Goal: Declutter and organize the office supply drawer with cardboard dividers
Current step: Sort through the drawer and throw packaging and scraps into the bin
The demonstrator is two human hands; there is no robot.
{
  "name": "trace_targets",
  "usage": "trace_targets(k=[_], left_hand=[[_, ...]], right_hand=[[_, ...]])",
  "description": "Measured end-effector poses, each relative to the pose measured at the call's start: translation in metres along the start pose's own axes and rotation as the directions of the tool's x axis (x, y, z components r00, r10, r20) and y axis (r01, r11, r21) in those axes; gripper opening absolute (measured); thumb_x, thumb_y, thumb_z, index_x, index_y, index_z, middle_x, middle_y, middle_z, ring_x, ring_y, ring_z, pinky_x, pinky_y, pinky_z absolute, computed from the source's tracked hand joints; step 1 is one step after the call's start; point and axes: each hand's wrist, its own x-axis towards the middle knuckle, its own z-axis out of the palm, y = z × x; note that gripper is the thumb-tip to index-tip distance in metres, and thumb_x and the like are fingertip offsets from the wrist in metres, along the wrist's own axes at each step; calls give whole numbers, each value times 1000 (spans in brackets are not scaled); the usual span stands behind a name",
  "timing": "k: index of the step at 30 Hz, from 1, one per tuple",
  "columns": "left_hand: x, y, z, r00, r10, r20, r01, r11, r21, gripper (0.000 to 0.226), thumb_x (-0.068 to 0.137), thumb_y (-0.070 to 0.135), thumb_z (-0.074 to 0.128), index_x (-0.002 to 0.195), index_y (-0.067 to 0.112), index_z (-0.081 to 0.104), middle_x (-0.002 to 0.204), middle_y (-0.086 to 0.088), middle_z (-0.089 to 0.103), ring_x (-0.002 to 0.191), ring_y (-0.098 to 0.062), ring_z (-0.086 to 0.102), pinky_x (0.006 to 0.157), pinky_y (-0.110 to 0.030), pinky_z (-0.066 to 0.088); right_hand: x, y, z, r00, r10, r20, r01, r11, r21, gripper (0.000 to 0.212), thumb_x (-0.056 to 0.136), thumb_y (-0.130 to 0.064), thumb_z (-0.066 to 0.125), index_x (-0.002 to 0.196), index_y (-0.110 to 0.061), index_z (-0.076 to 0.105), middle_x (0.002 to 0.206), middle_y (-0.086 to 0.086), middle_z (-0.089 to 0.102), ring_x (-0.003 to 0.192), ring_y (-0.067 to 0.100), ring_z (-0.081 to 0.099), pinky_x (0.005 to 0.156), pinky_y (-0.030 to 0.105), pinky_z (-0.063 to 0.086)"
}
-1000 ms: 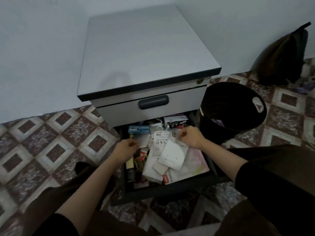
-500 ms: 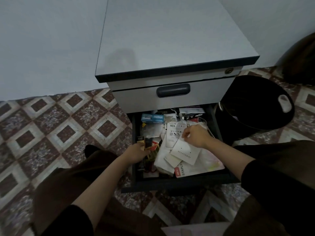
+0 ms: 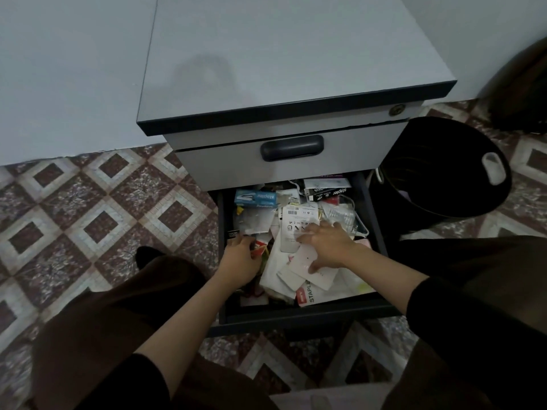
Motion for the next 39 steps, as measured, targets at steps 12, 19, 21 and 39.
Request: trace_targets(k=[12,19,21,39], left_hand=[[14,7,-2,991,-5,-135,11,999,46,39,89,13,53,127,2,49,136,-19,42,125,-35,39,102,-34,30],[12,1,14,992,-64,109,54,994,92,58,91,22,49,143,18,25,152,-9,21,136,-37,25,112,-50,18],[8,0,17,1000,-8,12,7,998,70,55,89,17,50,141,14,31,148,-11,31,133,-36,31,110,-50,23],[-6,4,13,978,-160,-136,142,981,-134,63,83,17,64,137,5,32,112,-15,61,97,-31,60,72,-33,46]], right_hand=[[3,5,-11,993,-117,25,118,993,-28,109,62,-53,79,148,-29,18,158,1,5,145,27,3,115,53,4],[21,-9,-22,980,-155,126,175,971,-165,125,59,-53,80,151,-28,-1,158,-2,-9,144,25,-14,113,53,-6],[21,-10,-23,980,-164,109,182,965,-186,118,61,-56,78,151,-24,8,158,0,4,145,26,-5,115,52,-3],[8,-6,-25,989,-143,45,149,901,-408,96,67,-57,73,141,-11,34,149,15,24,143,33,8,112,52,-12]])
